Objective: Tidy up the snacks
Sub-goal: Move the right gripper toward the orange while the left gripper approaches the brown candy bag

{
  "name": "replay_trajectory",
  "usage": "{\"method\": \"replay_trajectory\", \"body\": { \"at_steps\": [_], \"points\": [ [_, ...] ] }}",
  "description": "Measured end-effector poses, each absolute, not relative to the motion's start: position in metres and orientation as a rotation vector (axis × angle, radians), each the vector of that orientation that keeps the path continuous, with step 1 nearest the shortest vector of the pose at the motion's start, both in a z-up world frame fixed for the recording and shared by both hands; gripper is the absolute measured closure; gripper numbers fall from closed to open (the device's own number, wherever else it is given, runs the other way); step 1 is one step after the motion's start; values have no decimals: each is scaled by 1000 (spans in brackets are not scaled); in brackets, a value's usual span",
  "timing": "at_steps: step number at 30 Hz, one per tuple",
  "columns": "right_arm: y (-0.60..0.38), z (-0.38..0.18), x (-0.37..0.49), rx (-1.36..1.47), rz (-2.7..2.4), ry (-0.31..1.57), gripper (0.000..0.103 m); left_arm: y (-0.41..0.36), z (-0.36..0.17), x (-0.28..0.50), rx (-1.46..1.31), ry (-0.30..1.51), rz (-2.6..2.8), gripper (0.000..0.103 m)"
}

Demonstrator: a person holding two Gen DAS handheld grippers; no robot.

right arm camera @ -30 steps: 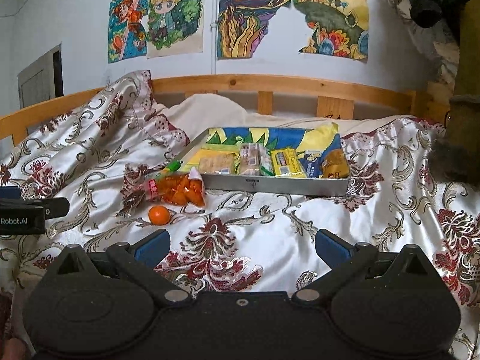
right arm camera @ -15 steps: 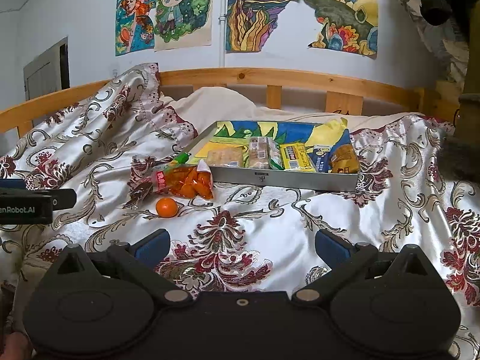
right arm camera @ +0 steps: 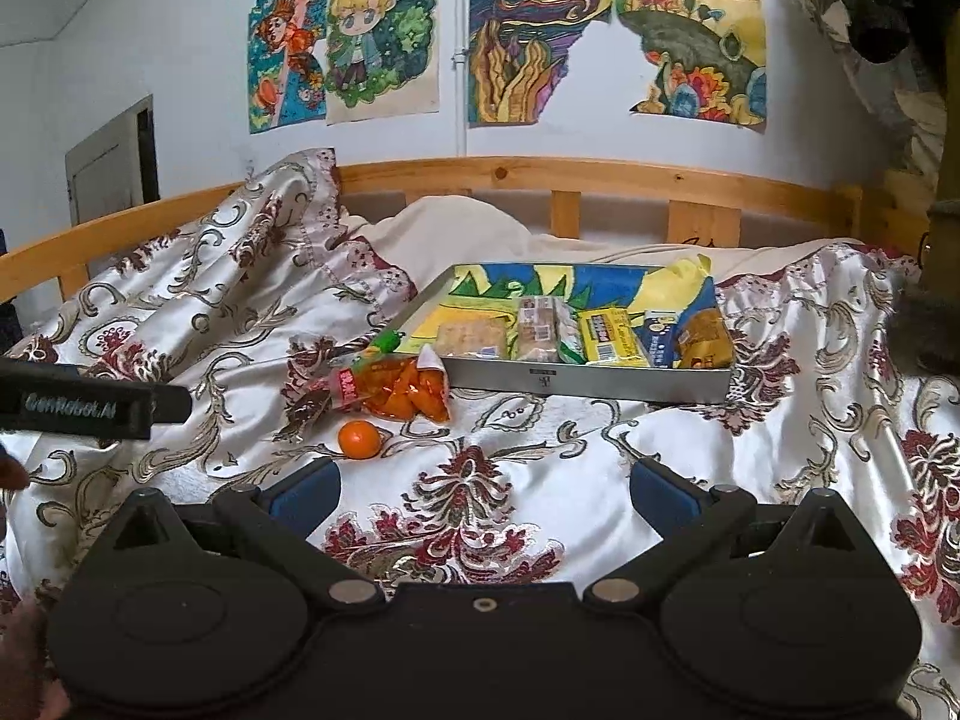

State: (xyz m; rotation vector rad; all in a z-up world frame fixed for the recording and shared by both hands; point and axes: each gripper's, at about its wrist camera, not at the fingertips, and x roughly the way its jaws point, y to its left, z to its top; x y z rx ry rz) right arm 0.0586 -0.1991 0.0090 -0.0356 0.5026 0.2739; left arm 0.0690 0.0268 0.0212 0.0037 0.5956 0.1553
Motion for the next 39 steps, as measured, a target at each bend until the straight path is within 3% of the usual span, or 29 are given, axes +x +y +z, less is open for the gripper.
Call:
{"method": "replay_trajectory", "body": {
  "at_steps": [11,26,33,39],
  "points": [
    [-169,6,92,-155,436,503,1,59,15,131,-41,675,100,0],
    [-127,-41,174,-236,607,536,1,71,-32,212,-78,741,-99,1],
    [-111,-57,193,-265,667,539,14,67,-43,237,-37,783,-182,7],
    [-98,-69,201,-286,684,559,25,63,-51,238,17,823,-214,20]
  ]
}}
